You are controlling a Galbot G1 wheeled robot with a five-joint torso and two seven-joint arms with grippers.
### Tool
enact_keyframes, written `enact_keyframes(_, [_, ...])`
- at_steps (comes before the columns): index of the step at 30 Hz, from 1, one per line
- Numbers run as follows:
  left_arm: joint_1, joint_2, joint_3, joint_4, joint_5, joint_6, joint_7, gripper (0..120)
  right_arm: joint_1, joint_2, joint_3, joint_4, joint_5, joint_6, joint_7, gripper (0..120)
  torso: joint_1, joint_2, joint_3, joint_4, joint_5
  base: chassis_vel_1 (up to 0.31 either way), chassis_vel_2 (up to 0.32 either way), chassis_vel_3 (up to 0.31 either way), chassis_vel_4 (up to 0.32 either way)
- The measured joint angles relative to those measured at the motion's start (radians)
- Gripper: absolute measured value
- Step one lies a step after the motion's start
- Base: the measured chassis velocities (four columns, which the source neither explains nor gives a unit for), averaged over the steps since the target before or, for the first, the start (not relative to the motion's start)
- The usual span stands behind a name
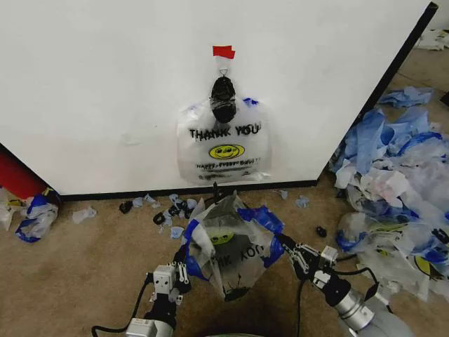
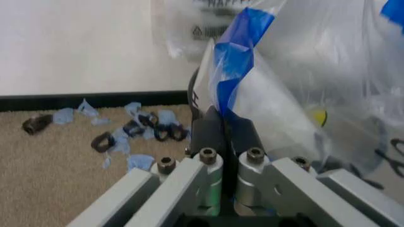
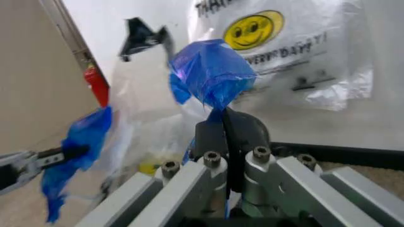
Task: Pick up the garbage bag from the wall and place it over the trash bin.
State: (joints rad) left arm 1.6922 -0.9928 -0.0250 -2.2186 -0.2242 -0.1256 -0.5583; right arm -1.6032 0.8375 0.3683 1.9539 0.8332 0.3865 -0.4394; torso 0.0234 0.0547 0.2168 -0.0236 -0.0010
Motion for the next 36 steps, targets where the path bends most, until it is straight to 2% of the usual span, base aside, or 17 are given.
enact_keyframes(15, [-0.117,-0.044,0.046,0.147,0.003,-0.026,-0.035,0,0.135,0.063,-0.090,-0.211,0.007,0.031,-0.005,0,0.000,0.000,0.000,0.0001,-0.0002,0.000,0.000,0.000,0.000])
enact_keyframes(26, [-0.138,-0.045,0.046,0.181,0.004,-0.037,-0.051,0,0.200,0.102,-0.176,-0.266,-0.014,0.037,0.004,0,0.000,0.000,0.000,0.0000,-0.0002,0.000,0.000,0.000,0.000])
enact_keyframes(36, [-0.157,-0.067,0.053,0.212,0.024,-0.050,-0.056,0,0.230,0.122,-0.192,-0.319,-0.019,0.045,0.010,0,0.000,0.000,0.000,0.0000,-0.0002,0.000,0.000,0.000,0.000])
